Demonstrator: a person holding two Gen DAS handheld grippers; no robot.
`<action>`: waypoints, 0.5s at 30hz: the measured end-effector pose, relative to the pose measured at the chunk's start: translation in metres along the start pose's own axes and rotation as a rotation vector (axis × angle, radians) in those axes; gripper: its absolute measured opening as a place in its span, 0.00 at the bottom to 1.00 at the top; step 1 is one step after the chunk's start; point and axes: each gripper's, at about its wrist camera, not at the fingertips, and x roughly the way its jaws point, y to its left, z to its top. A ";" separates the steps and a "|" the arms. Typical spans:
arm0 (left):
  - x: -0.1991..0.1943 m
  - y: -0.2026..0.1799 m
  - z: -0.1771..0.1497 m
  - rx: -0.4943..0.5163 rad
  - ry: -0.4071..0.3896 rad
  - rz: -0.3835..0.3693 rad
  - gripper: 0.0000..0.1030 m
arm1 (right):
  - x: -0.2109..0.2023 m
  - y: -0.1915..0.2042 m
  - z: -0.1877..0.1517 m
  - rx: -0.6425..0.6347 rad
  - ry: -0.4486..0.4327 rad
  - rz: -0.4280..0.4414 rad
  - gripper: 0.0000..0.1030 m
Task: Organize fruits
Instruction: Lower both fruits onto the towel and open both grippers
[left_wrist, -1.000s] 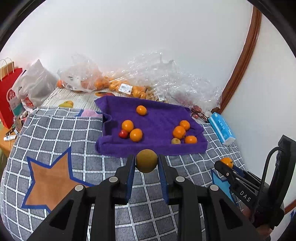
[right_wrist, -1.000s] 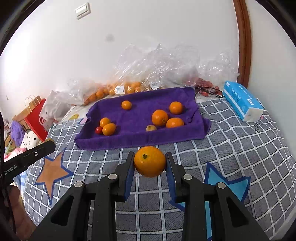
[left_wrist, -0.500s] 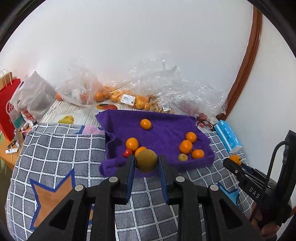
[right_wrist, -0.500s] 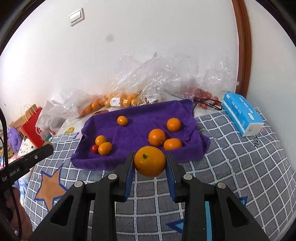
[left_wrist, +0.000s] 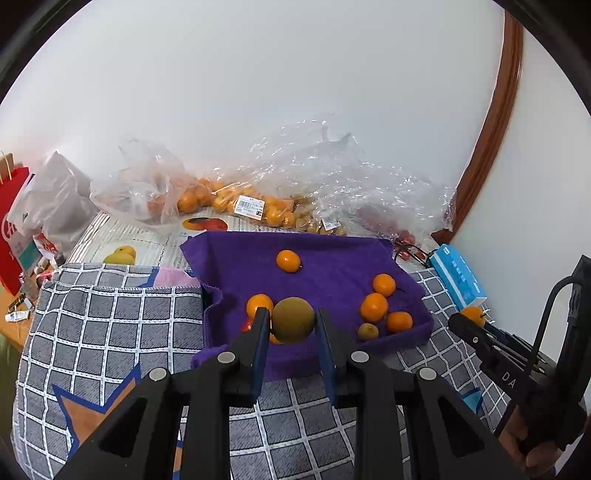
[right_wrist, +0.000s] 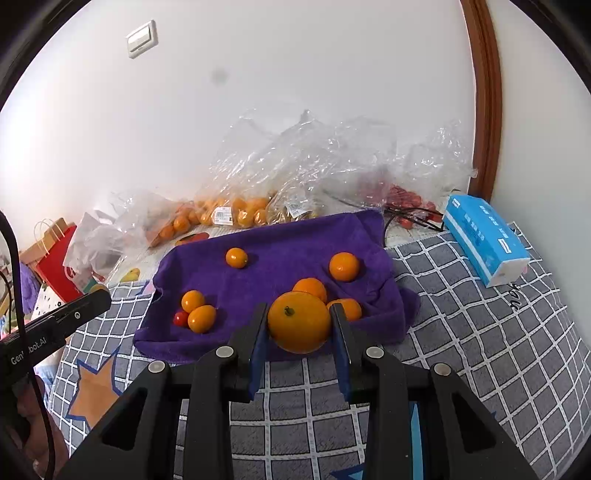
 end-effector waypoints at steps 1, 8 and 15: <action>0.001 0.001 0.001 -0.001 0.002 0.001 0.23 | 0.002 0.000 0.001 0.001 0.000 0.001 0.31; 0.014 0.007 0.007 -0.021 0.014 0.011 0.23 | 0.016 0.001 0.005 -0.005 0.010 0.002 0.31; 0.028 0.010 0.011 -0.020 0.031 0.022 0.23 | 0.030 0.000 0.008 -0.006 0.023 0.004 0.31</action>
